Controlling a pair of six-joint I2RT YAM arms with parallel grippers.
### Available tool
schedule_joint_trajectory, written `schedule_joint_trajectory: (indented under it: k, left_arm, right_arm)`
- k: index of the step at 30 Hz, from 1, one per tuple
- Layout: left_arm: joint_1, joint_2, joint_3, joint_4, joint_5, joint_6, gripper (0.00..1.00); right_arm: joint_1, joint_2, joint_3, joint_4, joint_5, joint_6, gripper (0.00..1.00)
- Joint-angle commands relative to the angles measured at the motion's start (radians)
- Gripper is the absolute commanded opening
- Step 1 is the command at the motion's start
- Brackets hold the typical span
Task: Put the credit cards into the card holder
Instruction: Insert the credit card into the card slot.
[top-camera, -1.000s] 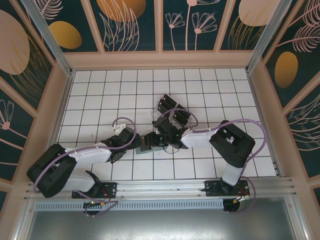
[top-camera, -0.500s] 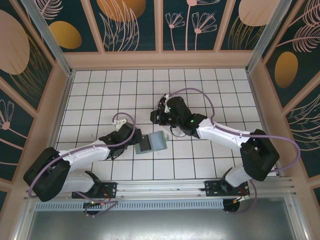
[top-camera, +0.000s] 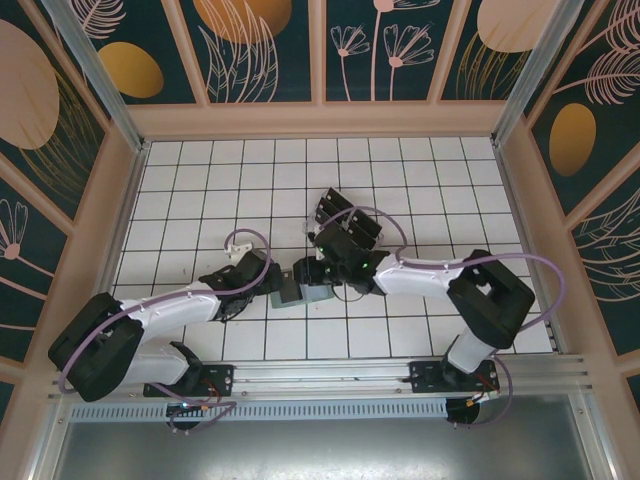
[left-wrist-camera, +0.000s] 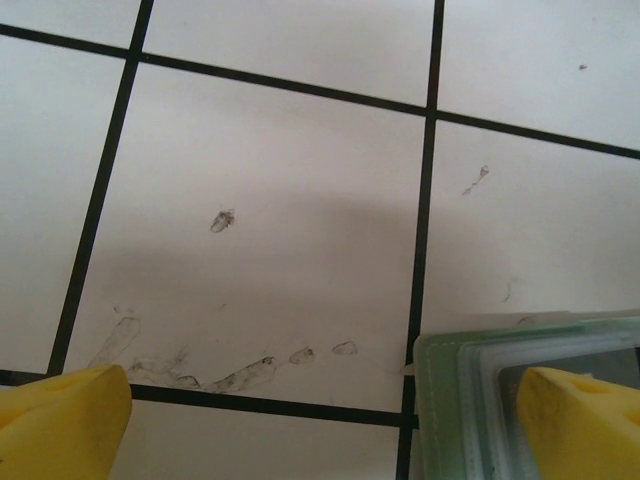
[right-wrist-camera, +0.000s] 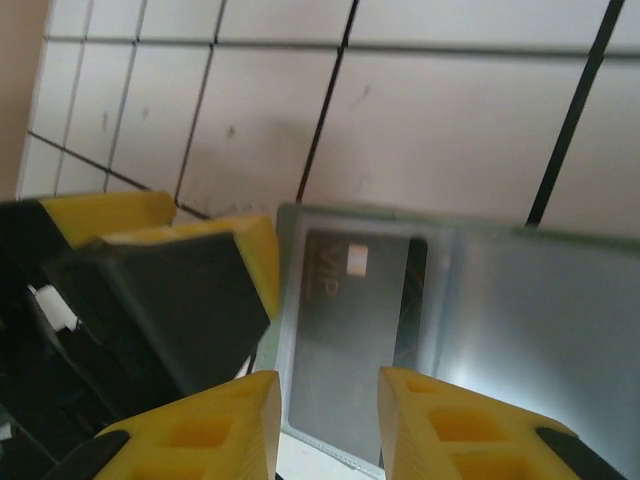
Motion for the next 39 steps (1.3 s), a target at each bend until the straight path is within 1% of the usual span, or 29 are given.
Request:
schedule_joint_trajectory:
  k: [1, 7, 16, 32, 39]
  left_arm:
    - [0.006, 0.013, -0.018, 0.010, 0.010, -0.018, 0.98]
    - [0.004, 0.030, -0.023, 0.026, 0.014, -0.017, 0.98]
    - [0.004, 0.049, -0.035, 0.041, 0.015, -0.022, 0.98]
    - [0.005, -0.014, -0.043, -0.019, -0.075, -0.067, 0.98]
    - [0.004, -0.002, -0.034, -0.020, -0.080, -0.062, 0.99]
  right_arm:
    - [0.018, 0.034, -0.023, 0.084, -0.015, 0.042, 0.31]
    - [0.032, 0.057, -0.053, 0.110, -0.001, 0.067, 0.30]
    - [0.043, 0.085, -0.064, 0.132, -0.011, 0.081, 0.29]
    - [0.058, 0.132, -0.064, 0.183, -0.047, 0.116, 0.28]
    - [0.076, 0.171, -0.032, 0.212, -0.068, 0.134, 0.28]
